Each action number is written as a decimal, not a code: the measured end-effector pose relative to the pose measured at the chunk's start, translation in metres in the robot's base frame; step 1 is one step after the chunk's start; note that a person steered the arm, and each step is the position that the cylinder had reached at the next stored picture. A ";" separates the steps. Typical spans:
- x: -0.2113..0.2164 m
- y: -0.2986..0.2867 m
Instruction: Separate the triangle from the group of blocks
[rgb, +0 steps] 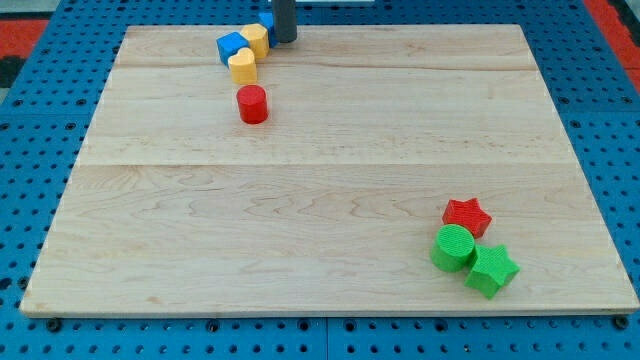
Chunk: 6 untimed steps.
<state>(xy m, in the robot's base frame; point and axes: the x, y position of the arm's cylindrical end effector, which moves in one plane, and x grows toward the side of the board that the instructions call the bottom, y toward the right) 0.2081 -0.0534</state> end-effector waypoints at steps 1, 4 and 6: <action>-0.003 0.036; -0.015 -0.005; -0.015 -0.014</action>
<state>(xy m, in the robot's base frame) 0.1934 -0.0677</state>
